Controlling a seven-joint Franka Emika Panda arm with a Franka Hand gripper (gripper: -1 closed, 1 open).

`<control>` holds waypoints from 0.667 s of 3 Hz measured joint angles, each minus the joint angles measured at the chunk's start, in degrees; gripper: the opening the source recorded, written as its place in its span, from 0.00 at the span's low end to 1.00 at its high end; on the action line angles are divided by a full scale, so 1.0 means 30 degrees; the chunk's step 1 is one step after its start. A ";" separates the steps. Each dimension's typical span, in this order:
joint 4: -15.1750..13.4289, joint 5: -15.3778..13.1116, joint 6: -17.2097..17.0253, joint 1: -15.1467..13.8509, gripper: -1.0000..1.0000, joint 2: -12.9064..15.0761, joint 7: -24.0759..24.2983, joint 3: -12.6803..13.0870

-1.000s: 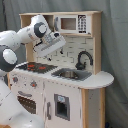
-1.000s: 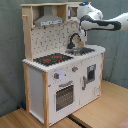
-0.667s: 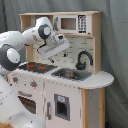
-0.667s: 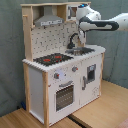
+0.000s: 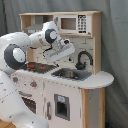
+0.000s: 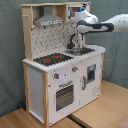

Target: Play with the kitchen

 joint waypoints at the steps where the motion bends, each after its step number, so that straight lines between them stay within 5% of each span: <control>1: 0.0000 0.0157 0.0536 -0.1372 1.00 0.0003 -0.0003 0.1288; 2: -0.0028 0.0195 0.1333 -0.2717 1.00 0.0003 -0.0002 0.2784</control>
